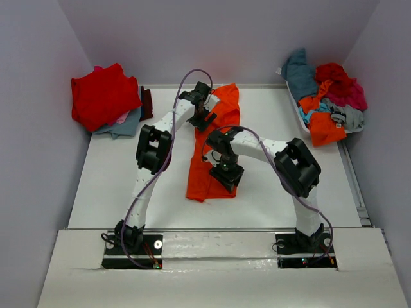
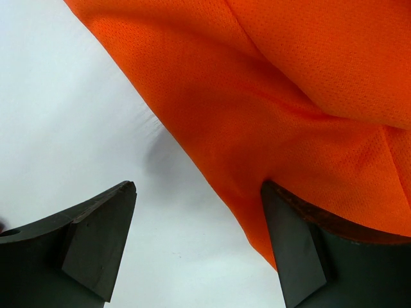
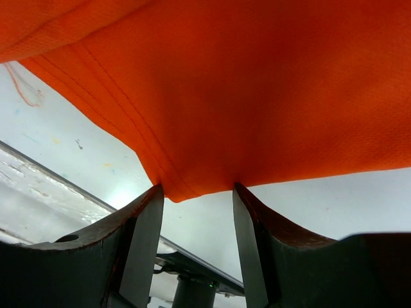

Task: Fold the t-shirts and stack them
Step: Fold the tshirt

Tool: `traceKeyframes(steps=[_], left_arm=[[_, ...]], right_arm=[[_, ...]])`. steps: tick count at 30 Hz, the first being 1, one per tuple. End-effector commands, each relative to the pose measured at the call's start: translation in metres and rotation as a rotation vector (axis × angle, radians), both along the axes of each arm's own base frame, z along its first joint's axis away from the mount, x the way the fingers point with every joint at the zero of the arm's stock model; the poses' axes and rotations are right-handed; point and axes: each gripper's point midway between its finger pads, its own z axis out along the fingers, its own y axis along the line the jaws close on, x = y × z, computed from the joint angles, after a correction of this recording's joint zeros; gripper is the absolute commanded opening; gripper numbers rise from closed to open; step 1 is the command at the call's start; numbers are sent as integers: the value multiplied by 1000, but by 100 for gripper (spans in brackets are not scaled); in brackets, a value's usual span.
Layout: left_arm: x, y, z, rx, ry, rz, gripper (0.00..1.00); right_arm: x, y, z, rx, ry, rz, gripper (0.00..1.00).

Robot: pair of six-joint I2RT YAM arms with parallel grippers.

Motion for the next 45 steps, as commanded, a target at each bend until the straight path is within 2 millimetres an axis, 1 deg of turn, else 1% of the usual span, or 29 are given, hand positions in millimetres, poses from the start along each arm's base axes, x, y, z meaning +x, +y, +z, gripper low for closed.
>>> traceKeyframes(steps=[1, 5, 7, 8, 15, 21, 27, 33, 37, 41, 45], left_arm=[[-31, 21, -16, 73, 126, -4, 91], [-31, 21, -17, 75, 127, -5, 92], [-32, 22, -19, 78, 132, -7, 92], [-31, 21, -18, 76, 131, -8, 92], [-32, 21, -22, 73, 140, -8, 92], [-31, 21, -19, 75, 136, -13, 92], [-32, 21, -20, 80, 139, -17, 92], [-32, 22, -20, 81, 140, -17, 92], [-32, 21, -20, 77, 140, -16, 92], [-32, 21, -21, 76, 142, -17, 92], [-33, 22, -22, 80, 146, -19, 92]], right_arm=[[-1, 18, 7, 17, -39, 43, 53], [-9, 19, 10, 11, -33, 63, 53], [-12, 16, 9, 2, -24, 63, 53], [-15, 18, 9, 5, -25, 72, 53], [-16, 13, 1, -14, -25, 73, 53], [-11, 11, -8, -35, -45, 77, 52], [-10, 12, -11, -48, -59, 84, 51], [-17, 15, -15, -61, -61, 113, 49], [-18, 17, -13, -61, -65, 122, 43], [-18, 14, -11, -69, -74, 123, 37], [-19, 8, -8, -75, -89, 128, 29]])
